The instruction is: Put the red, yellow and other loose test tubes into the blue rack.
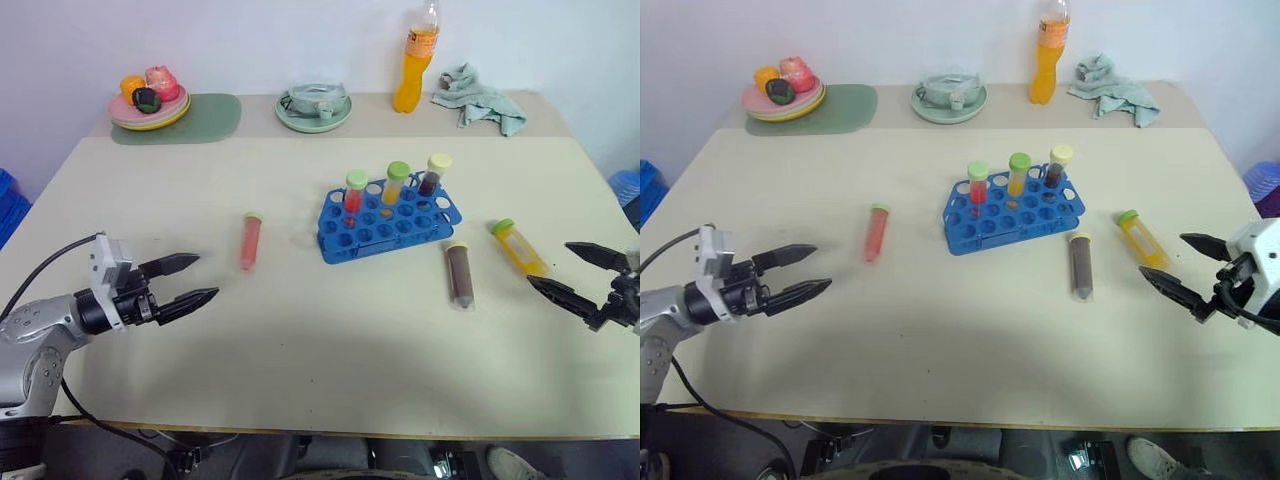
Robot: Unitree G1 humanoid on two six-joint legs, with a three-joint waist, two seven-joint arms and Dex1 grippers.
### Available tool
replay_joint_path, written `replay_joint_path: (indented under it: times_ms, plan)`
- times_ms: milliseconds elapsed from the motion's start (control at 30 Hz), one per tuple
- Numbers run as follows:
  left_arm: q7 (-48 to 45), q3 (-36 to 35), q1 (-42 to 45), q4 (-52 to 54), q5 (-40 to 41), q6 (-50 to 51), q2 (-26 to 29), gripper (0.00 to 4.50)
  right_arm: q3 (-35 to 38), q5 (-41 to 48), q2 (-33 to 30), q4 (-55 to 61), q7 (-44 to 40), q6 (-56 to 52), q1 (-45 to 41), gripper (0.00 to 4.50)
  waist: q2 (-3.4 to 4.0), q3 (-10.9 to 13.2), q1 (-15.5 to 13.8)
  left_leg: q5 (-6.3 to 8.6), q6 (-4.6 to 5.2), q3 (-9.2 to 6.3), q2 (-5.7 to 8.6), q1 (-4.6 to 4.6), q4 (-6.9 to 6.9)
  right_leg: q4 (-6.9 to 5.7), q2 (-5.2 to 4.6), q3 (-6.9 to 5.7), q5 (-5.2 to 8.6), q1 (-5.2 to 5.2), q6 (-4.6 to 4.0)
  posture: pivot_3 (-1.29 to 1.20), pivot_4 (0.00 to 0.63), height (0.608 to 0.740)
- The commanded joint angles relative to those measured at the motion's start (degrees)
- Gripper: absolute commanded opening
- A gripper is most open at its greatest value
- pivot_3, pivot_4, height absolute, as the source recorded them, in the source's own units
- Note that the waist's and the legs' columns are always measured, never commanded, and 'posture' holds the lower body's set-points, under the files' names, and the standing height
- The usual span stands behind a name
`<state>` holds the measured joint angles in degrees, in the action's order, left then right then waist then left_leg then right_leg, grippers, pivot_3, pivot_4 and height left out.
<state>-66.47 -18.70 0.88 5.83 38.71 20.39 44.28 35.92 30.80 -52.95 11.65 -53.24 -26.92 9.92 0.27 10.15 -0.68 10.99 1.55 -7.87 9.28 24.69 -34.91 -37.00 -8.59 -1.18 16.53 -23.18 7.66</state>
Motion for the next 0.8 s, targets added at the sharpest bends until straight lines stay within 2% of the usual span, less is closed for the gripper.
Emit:
replay_joint_path:
  times_ms: [33, 167, 300, 567, 667, 800]
  plan:
    - [-1.0, 0.6, 1.7, 3.8, 3.0, 2.8, 0.4, 4.23, -0.8, 0.3, -2.9, 1.9, 4.9, -8.0, -3.5, 4.5, 0.0, 0.0, 0.0, 0.0, 0.0, 0.0, 0.0, 0.0, 0.0, 0.0, 0.0, 0.0, 0.0, 0.0, 0.0, 0.0, 0.15, 0.74]
    - [-0.4, 2.6, 4.6, 7.3, 3.3, 4.0, -0.1, 4.23, -5.5, 2.1, -6.9, 0.3, 8.5, -20.7, -11.5, 4.5, 0.02, 0.0, 0.0, 0.0, 0.0, 0.01, 0.0, 0.02, -0.09, -0.05, 0.0, 0.0, -0.02, -0.02, -0.01, 0.0, 0.15, 0.739]
    - [-1.7, 7.9, 8.6, 9.4, 1.0, 3.6, 0.2, 4.23, -15.6, 1.3, -8.3, -7.5, 10.0, -29.4, -26.0, 4.5, 0.02, 0.0, 0.2, 0.0, 0.0, 0.02, -0.02, 0.02, -0.11, -0.05, 0.0, -0.02, -0.02, 0.01, -0.03, 0.0, 0.15, 0.739]
    - [3.1, 15.7, 17.2, 14.0, 0.7, 8.4, -2.9, 4.23, -33.6, -5.4, -9.8, -22.2, 3.2, -32.4, -42.5, 4.5, 0.01, 0.0, 0.0, -0.1, 0.14, 0.04, 0.0, 0.59, -0.24, -0.05, 0.01, -0.1, -0.21, -0.28, 0.25, 0.0, 0.15, 0.739]
    - [5.0, 16.7, 18.0, 14.9, 0.5, 9.4, -4.2, 4.23, -35.8, -5.7, -9.6, -25.0, 1.1, -34.5, -46.8, 4.5, 0.01, 0.0, 0.1, -0.13, 0.1, 0.04, 0.04, 0.64, -0.29, -0.02, 0.0, -0.1, -0.38, -0.29, 0.42, 0.0, 0.15, 0.739]
    - [5.8, 17.5, 16.5, 15.6, -1.0, 8.5, -4.4, 4.23, -35.5, -2.6, -10.3, -21.8, -2.3, -40.7, -48.7, 4.5, 0.02, 0.0, 0.4, -0.1, 0.15, 0.04, 0.02, 0.63, -0.27, -0.07, 0.01, -0.1, -0.38, -0.33, 0.42, 0.0, 0.15, 0.739]
